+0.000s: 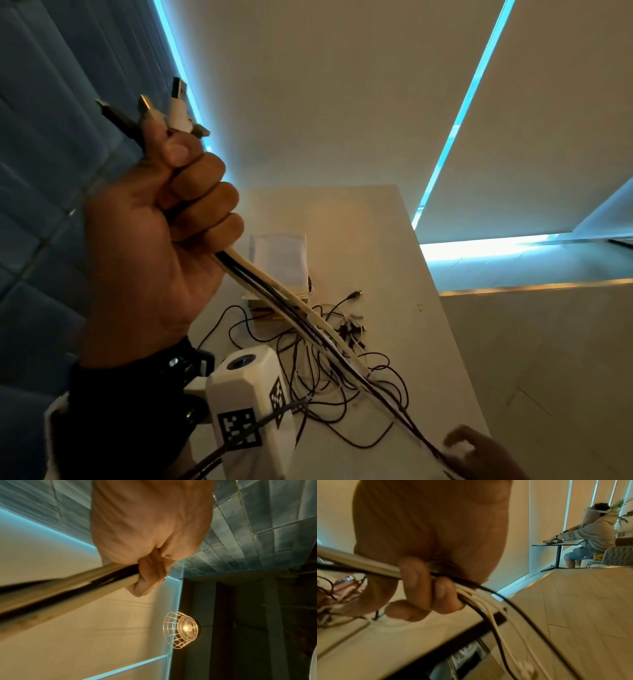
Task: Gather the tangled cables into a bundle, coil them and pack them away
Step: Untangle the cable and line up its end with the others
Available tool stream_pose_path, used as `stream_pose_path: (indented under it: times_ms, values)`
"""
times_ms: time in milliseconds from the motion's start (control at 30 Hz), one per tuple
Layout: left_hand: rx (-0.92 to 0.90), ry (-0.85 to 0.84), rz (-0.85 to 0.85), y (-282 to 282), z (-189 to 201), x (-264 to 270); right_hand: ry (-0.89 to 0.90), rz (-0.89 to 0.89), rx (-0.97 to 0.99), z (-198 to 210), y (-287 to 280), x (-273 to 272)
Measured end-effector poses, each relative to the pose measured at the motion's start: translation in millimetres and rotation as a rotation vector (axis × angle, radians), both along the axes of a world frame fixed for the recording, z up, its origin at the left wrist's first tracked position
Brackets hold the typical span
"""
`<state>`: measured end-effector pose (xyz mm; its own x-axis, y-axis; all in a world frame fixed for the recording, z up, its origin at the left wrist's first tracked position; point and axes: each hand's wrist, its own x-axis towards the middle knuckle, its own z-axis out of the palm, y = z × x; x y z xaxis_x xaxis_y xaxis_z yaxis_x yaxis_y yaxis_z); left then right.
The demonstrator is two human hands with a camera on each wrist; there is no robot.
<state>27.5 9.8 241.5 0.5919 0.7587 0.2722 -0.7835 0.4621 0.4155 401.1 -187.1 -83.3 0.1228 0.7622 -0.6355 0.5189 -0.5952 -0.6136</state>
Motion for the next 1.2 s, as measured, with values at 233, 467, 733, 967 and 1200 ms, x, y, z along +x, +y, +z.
stream_pose_path:
  times_ms: [233,467,733,967,1200]
  values:
    - [0.064,0.183,0.145,-8.3,0.0,-0.5,-0.142,0.101,0.037,-44.8,-4.2,4.0]
    - [0.062,0.106,0.059,-8.0,3.5,-9.2,-0.308,0.340,0.711,28.5,51.7,-36.7]
    - [0.083,0.626,0.338,-20.5,-12.6,28.6,0.342,0.234,0.912,178.2,148.0,-110.5]
    - [0.072,1.049,0.345,-18.0,-39.9,42.5,0.276,0.700,1.065,232.1,161.0,-158.3]
    - [0.303,1.207,0.417,-23.0,-51.0,46.5,0.391,0.821,0.898,245.1,164.7,-169.2]
